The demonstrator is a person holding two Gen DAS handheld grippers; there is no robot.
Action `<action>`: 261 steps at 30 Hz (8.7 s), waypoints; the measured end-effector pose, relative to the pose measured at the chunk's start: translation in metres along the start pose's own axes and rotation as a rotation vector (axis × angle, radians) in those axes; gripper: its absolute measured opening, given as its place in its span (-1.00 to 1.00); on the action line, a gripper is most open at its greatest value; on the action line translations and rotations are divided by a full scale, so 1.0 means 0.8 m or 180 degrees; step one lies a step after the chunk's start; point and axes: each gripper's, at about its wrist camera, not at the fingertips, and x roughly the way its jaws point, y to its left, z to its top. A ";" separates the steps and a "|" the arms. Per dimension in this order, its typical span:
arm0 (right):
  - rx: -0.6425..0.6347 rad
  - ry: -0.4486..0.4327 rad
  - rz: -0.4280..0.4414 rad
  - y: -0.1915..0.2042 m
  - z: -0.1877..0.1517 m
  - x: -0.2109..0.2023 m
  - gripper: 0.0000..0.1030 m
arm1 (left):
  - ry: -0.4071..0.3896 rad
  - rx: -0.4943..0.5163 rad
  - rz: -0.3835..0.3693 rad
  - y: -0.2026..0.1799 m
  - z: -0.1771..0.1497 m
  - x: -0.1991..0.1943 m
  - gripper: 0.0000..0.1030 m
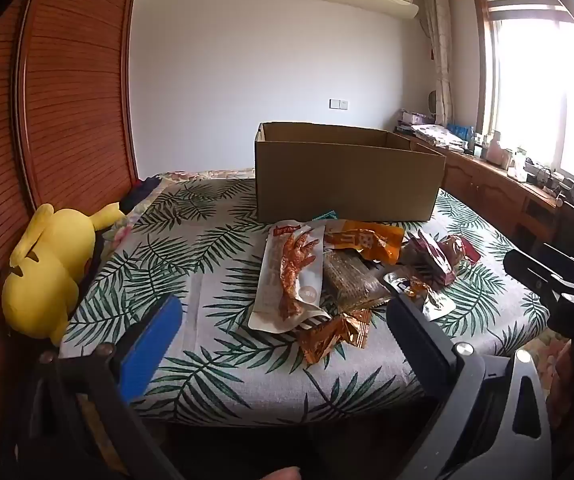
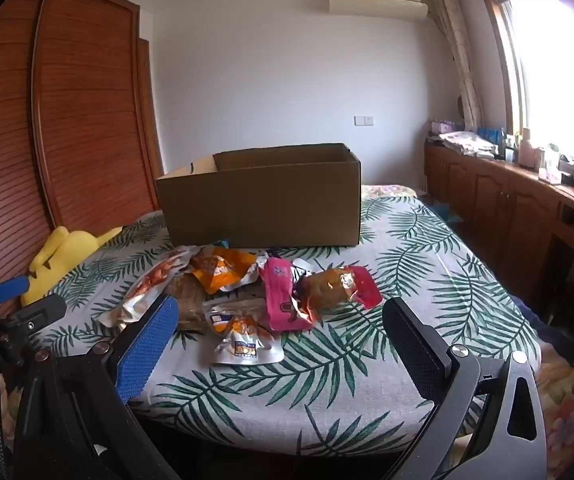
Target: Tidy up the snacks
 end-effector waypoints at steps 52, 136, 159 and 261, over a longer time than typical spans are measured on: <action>-0.0008 -0.0023 -0.0038 -0.003 -0.002 -0.004 1.00 | -0.0039 0.0004 0.0004 0.001 0.006 -0.007 1.00; -0.0229 0.0579 0.0123 -0.038 -0.032 0.075 1.00 | 0.0627 -0.0132 -0.0625 0.000 -0.021 0.101 -0.31; 0.0346 0.0953 0.0434 -0.084 0.020 0.132 0.89 | 0.0425 -0.0249 -0.0862 0.004 0.004 0.071 -0.31; -0.0328 0.0857 0.0596 -0.056 0.216 0.333 -0.14 | 0.0223 0.0170 -0.0865 -0.034 0.258 0.318 0.06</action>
